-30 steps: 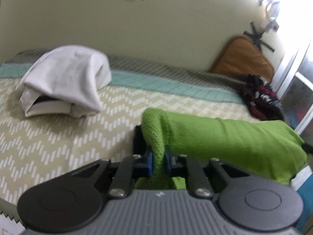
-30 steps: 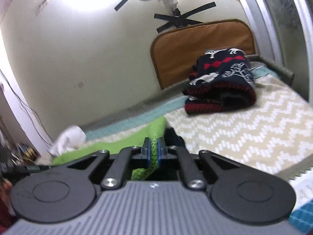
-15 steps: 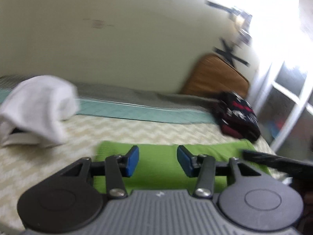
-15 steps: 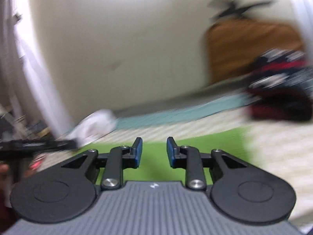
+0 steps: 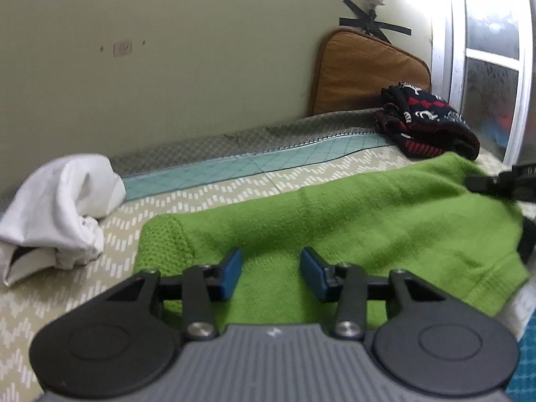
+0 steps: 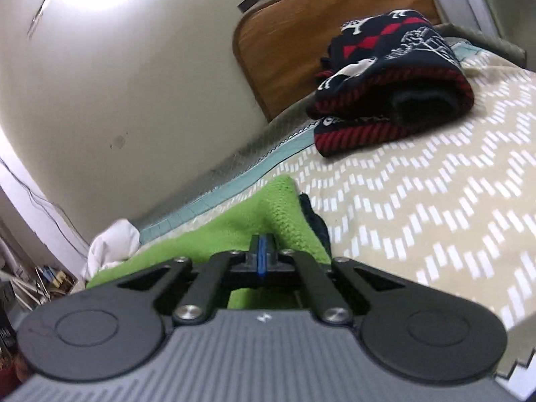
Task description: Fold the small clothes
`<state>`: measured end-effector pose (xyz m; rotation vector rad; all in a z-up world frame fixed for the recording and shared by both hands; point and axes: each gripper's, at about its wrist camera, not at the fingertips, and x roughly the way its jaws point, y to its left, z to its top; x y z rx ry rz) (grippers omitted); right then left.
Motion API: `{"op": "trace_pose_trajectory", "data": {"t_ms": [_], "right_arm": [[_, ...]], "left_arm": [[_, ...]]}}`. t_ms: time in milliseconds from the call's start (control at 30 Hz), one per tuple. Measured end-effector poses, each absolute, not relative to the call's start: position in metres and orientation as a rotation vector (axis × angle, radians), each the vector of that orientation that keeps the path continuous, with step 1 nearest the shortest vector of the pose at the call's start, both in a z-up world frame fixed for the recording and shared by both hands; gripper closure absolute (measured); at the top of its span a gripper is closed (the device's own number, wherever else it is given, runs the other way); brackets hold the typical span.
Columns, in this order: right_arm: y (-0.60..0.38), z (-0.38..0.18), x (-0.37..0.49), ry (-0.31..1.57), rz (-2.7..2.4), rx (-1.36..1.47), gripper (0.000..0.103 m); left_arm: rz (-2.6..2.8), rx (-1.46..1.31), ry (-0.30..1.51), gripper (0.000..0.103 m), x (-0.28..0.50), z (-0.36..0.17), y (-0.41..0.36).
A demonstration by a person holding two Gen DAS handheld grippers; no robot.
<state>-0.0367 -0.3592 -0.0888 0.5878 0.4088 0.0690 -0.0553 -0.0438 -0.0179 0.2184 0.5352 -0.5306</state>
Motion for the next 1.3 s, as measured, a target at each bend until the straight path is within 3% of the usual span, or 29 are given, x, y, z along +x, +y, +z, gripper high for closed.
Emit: {"op": "trace_pose_trajectory", "data": {"t_ms": [767, 1300], "right_arm": [[-0.358, -0.085, -0.041, 0.399, 0.076, 0.552, 0.099], [-0.357, -0.084, -0.042, 0.398, 0.072, 0.553, 0.098]], "left_arm": [[-0.603, 0.167, 0.548, 0.043, -0.054, -0.017, -0.039], [-0.609, 0.156, 0.55, 0.042, -0.054, -0.017, -0.038]]}}
